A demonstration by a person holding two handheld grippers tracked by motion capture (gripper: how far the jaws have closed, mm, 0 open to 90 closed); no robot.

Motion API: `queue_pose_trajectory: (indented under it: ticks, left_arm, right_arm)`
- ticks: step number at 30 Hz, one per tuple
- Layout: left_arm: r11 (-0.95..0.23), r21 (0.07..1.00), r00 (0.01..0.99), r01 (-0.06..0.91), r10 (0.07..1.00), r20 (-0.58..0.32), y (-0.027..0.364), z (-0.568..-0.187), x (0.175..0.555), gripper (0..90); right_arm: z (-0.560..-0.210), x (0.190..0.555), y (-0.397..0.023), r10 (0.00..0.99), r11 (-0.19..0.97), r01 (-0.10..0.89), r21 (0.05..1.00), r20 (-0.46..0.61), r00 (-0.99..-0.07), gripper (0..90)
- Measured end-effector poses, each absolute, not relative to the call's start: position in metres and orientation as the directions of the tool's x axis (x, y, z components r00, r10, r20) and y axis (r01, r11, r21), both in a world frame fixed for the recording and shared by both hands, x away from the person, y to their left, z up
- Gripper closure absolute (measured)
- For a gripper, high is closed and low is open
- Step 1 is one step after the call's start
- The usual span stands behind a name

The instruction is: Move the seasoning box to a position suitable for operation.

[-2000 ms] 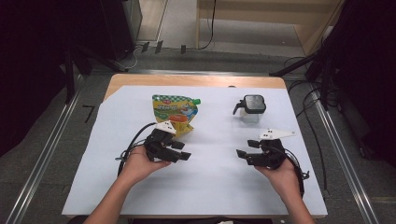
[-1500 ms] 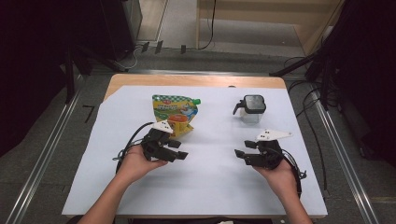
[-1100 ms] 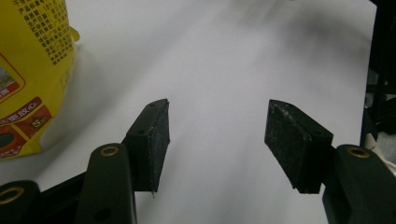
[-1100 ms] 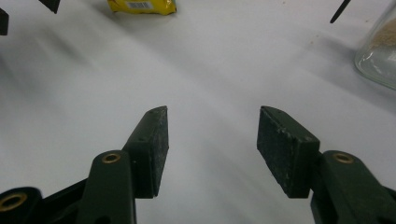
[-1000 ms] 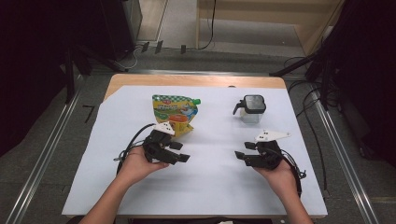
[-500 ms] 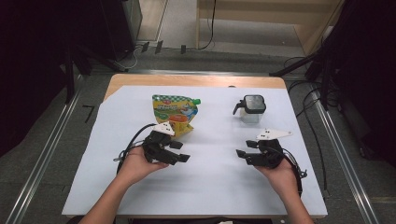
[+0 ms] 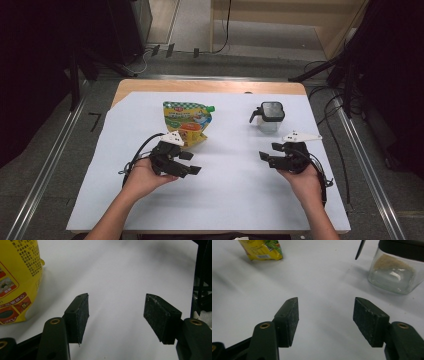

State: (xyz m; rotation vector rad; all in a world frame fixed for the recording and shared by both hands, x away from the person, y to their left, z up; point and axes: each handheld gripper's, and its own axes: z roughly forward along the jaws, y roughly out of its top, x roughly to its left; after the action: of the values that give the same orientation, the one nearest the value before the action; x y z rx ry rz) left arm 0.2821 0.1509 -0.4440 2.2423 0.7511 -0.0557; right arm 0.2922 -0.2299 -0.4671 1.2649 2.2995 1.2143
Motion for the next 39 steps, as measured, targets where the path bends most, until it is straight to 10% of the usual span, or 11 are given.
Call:
queue_pose_trajectory:
  ticks: [11,22,39]
  left_arm:
    - [-0.533,0.660,0.827,0.529,0.499,-0.259,0.154,-0.441,0.278,37.8]
    - [-0.532,0.656,0.823,0.535,0.503,-0.264,0.153,-0.443,0.279,38.0]
    - [-0.545,0.642,0.826,0.539,0.490,-0.278,0.149,-0.447,0.281,38.5]
  right_arm:
    - [-0.460,0.320,-0.230,0.827,0.242,0.600,0.763,0.161,-0.538,35.7]
    - [-0.470,0.351,-0.235,0.909,0.157,0.622,0.767,0.134,-0.394,13.2]
    - [-0.498,0.387,-0.226,0.962,0.012,0.600,0.800,0.156,-0.226,13.2]
